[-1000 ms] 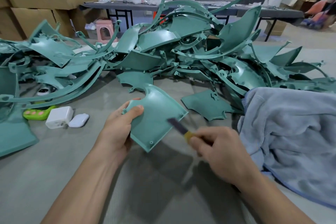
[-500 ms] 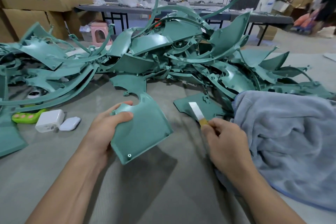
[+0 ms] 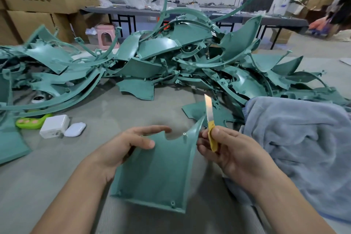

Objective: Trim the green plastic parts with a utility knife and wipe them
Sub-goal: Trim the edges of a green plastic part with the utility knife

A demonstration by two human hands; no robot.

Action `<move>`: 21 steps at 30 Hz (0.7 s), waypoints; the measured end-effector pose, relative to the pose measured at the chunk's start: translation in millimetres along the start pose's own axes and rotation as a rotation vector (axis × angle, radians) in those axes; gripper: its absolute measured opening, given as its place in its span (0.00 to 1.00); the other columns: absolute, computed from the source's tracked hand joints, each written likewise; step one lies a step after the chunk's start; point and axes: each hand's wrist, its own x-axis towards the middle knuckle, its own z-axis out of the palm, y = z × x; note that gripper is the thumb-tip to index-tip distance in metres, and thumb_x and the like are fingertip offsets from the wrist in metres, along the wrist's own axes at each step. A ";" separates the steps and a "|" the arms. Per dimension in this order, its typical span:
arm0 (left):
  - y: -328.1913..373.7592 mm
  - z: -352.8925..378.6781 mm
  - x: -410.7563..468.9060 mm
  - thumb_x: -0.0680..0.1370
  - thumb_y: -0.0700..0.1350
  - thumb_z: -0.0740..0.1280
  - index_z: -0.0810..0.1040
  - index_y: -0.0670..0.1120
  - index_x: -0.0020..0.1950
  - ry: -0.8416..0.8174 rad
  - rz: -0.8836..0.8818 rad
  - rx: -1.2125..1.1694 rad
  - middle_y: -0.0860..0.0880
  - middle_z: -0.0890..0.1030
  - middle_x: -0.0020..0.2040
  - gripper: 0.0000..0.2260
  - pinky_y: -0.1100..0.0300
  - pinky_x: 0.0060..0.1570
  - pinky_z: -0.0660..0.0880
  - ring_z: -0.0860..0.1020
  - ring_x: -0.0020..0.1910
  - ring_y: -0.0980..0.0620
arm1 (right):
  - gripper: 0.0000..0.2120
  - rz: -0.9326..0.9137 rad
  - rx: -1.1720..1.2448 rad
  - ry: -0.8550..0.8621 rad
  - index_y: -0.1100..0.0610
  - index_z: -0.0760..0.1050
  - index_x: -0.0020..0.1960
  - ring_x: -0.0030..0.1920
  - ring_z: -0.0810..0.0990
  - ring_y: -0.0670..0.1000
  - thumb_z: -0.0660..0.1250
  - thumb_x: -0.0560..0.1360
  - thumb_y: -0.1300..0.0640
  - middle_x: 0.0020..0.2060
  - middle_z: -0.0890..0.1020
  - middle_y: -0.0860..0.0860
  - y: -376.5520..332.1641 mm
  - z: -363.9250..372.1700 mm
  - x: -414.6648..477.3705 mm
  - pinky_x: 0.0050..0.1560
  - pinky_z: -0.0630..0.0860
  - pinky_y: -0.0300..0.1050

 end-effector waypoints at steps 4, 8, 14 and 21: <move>-5.7 -7.5 10.0 0.65 0.42 0.78 0.83 0.52 0.64 0.126 0.110 0.071 0.39 0.84 0.61 0.27 0.50 0.52 0.82 0.84 0.55 0.39 | 0.08 0.074 -0.174 -0.117 0.64 0.86 0.46 0.50 0.85 0.58 0.75 0.71 0.60 0.51 0.85 0.63 0.9 -7.0 -0.5 0.52 0.83 0.51; -12.6 -5.4 16.9 0.59 0.47 0.87 0.84 0.50 0.62 0.300 0.181 0.275 0.44 0.87 0.45 0.32 0.52 0.45 0.83 0.86 0.43 0.43 | 0.09 0.149 -0.478 -0.107 0.59 0.88 0.43 0.39 0.83 0.47 0.75 0.67 0.55 0.38 0.86 0.54 12.4 -2.5 -0.2 0.44 0.82 0.42; -16.2 5.9 20.4 0.71 0.69 0.68 0.79 0.57 0.68 1.047 0.412 0.851 0.58 0.86 0.51 0.29 0.54 0.56 0.77 0.82 0.52 0.56 | 0.10 -0.318 -0.528 0.254 0.50 0.89 0.42 0.37 0.84 0.45 0.74 0.75 0.64 0.38 0.88 0.52 27.0 9.4 11.9 0.40 0.78 0.34; -20.0 39.7 36.6 0.79 0.39 0.70 0.82 0.42 0.59 0.560 0.269 -0.190 0.44 0.87 0.52 0.09 0.46 0.50 0.83 0.86 0.49 0.44 | 0.08 -0.168 -0.285 0.311 0.52 0.88 0.46 0.46 0.86 0.52 0.72 0.77 0.61 0.44 0.88 0.55 55.2 24.0 24.8 0.50 0.84 0.46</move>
